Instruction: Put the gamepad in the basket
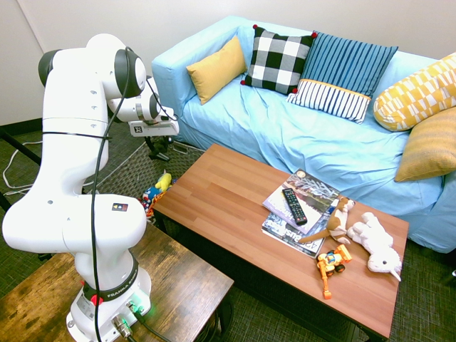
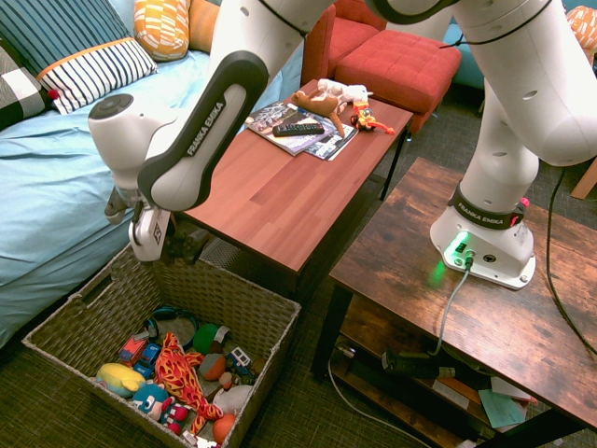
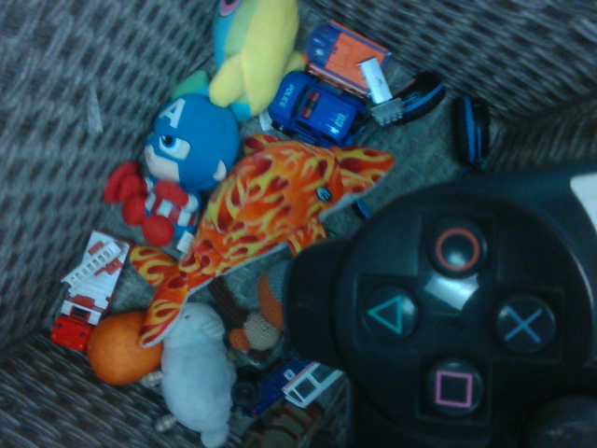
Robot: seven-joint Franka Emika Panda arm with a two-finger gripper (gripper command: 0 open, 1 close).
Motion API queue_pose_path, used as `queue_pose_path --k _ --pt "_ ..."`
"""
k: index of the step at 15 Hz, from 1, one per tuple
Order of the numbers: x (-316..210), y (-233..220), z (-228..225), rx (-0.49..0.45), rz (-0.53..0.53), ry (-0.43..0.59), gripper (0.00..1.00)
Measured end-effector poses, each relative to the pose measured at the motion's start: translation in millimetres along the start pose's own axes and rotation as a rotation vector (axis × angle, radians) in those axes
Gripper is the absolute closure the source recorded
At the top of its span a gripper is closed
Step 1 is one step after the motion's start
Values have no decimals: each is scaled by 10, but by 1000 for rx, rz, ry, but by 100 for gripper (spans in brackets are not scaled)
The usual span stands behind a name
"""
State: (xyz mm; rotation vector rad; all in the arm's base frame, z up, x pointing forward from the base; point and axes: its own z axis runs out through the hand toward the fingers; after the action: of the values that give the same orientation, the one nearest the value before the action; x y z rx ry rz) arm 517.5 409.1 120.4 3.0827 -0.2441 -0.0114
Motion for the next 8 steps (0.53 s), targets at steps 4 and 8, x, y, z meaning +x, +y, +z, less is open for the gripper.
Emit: queue_pose_path --k 4,8 --pt "-297 -507 407 7 76 1 100" --pt "-430 -728 847 5 111 -34 100"
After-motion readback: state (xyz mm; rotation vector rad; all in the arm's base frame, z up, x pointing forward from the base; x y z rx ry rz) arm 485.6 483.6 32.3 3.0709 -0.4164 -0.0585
